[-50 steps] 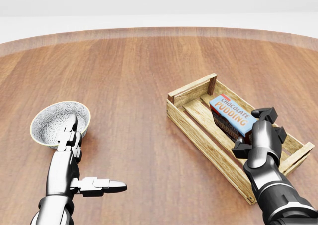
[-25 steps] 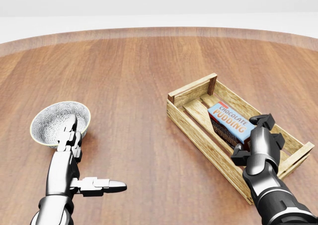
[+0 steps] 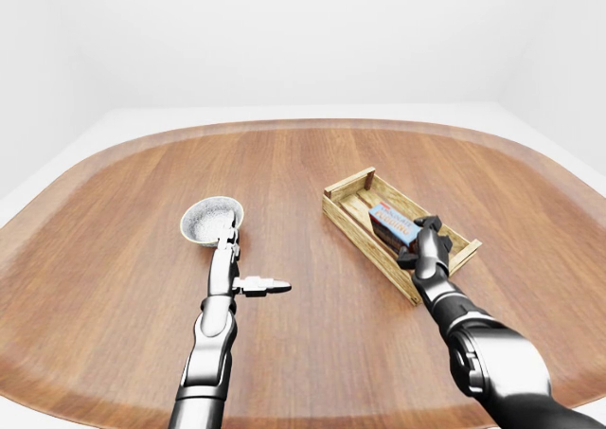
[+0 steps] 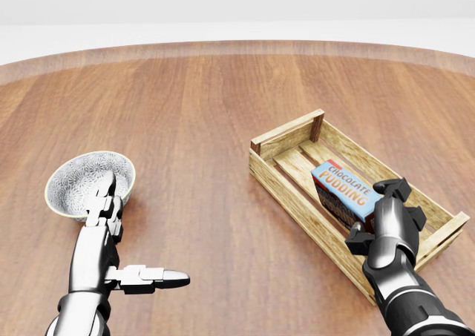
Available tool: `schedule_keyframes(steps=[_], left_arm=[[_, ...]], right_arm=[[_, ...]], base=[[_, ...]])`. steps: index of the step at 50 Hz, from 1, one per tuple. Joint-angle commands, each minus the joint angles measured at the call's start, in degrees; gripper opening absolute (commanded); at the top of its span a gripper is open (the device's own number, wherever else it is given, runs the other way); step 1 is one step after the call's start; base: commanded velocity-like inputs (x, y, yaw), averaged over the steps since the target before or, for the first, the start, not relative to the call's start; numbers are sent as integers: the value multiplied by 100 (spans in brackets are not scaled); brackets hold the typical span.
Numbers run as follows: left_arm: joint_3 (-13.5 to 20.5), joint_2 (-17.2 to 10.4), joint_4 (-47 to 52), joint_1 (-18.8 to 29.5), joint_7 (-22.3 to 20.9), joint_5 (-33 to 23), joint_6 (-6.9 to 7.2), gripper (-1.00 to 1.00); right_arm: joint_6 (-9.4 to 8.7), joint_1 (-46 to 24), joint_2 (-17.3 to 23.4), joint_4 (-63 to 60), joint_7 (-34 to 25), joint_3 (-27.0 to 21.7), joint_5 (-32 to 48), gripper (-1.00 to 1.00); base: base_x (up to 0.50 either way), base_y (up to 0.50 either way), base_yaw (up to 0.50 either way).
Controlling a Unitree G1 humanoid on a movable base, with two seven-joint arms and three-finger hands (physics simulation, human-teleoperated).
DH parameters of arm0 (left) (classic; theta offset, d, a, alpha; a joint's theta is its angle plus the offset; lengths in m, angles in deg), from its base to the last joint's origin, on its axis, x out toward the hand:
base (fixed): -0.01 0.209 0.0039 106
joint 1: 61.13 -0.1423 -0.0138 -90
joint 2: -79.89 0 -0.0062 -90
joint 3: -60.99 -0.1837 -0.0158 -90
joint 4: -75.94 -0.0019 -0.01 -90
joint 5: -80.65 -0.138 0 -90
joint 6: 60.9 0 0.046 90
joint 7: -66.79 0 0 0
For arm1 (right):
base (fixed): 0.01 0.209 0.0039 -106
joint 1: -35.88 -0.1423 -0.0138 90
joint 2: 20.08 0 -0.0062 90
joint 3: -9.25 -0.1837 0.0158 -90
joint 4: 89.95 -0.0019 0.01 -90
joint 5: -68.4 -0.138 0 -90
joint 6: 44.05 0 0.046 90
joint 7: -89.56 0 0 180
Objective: Pick up the chocolate pudding and put it in the tray.
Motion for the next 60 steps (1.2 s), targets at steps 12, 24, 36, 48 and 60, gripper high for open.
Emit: schedule_keyframes(steps=[12,24,36,48,60], left_arm=[[11,-8,-21,31,16,-34,62,100],[3,-5,-11,14,17,-40,52,100],[-8,-1,40,-11,11,-59,68,100],[-5,-3,31,-10,6,-65,55,100],[-3,1,-16,6,20,-58,36,100]], right_arm=[[3,30,15,-62,96,12,-144,-100],[3,25,7,-68,22,-25,-203,100],[3,-1,38,-76,259,-1,-180,100],[3,-142,329,-113,533,230,489,100],[3,-270,624,-154,533,512,1485,100]], base=[[0,0,0],[0,0,0],[0,0,0],[0,0,0],[0,0,0]])
